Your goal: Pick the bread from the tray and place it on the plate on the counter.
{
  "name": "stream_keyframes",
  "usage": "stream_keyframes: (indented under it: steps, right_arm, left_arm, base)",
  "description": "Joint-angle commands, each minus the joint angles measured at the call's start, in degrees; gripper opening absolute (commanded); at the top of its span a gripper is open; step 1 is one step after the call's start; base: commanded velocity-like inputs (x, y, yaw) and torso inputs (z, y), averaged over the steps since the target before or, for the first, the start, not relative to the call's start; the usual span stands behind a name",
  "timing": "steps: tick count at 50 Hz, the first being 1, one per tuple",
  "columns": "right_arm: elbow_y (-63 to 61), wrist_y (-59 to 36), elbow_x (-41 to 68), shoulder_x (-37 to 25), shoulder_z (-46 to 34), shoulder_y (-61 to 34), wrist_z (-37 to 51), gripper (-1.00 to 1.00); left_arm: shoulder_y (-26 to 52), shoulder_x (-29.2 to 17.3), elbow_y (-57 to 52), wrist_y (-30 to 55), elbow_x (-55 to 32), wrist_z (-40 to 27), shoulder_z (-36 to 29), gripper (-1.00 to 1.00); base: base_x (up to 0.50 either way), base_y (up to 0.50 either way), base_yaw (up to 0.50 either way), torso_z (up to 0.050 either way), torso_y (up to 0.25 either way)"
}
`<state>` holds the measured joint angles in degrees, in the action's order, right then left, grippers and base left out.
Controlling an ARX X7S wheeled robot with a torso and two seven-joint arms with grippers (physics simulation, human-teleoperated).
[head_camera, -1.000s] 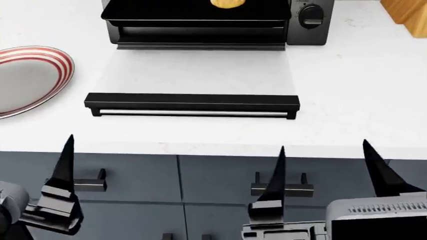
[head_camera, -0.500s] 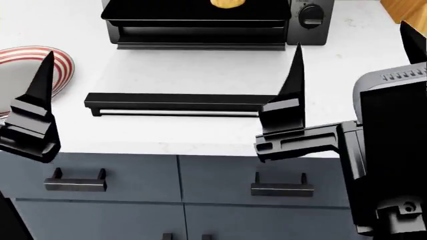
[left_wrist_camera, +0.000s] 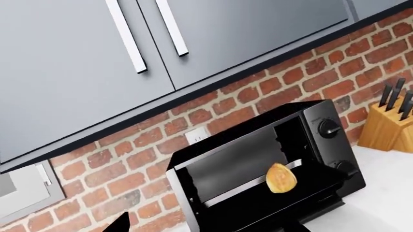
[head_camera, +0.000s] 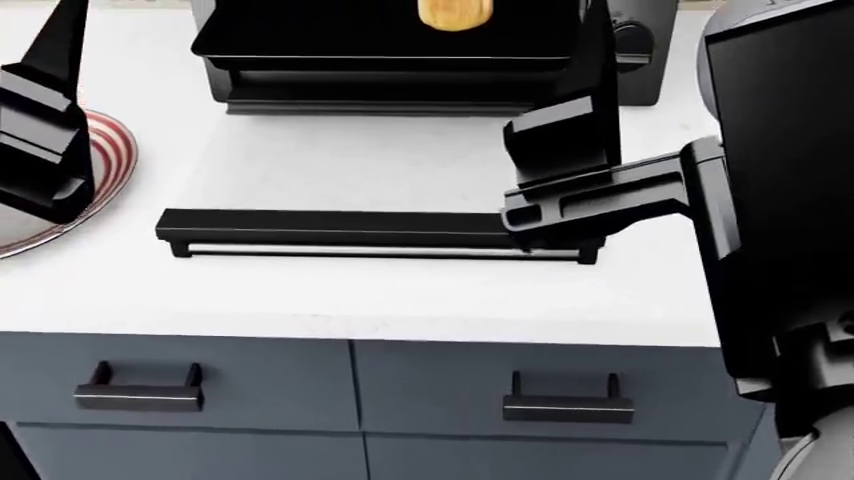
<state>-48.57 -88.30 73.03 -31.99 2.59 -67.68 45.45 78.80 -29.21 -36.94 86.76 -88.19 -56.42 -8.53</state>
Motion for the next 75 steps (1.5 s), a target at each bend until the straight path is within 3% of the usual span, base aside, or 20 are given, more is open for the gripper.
stream_keyframes:
  steps: [1,20,41,55,75]
  right_arm:
    - [2.8,0.7,11.7,-2.7,-3.0,-5.5,10.4,1.00]
    - [3.7,3.6,10.7,-5.3,-5.8,-7.3,9.8,1.00]
    - [4.5,3.3,14.7,-5.2,-11.7,-13.7,13.9,1.00]
    - [4.0,4.4,15.6,-6.3,-14.0,-14.9,14.8,1.00]
    - [4.2,9.0,17.0,-9.7,-10.6,-11.7,16.0,1.00]
  left_arm:
    - [4.7,-1.1,2.8,-1.0,-2.8,-1.7,-3.5,1.00]
    - [5.4,-2.1,3.9,-3.1,-0.4,1.4,-6.4,1.00]
    - [7.3,-5.1,4.4,-5.2,-6.5,-2.7,-6.7,1.00]
    - [7.7,-5.5,4.6,-6.0,-6.1,-2.2,-8.0,1.00]
    - [6.6,-4.5,7.5,-6.3,-5.6,-1.4,-12.2,1.00]
  base:
    - [0.25,0.00,0.00,0.049,0.061]
    - [0.26,-0.11,0.00,0.048,0.060]
    - [0.31,-0.20,0.00,0.048,0.061]
    - [0.40,0.24,0.00,0.048,0.060]
    - [0.29,0.11,0.00,0.045,0.055]
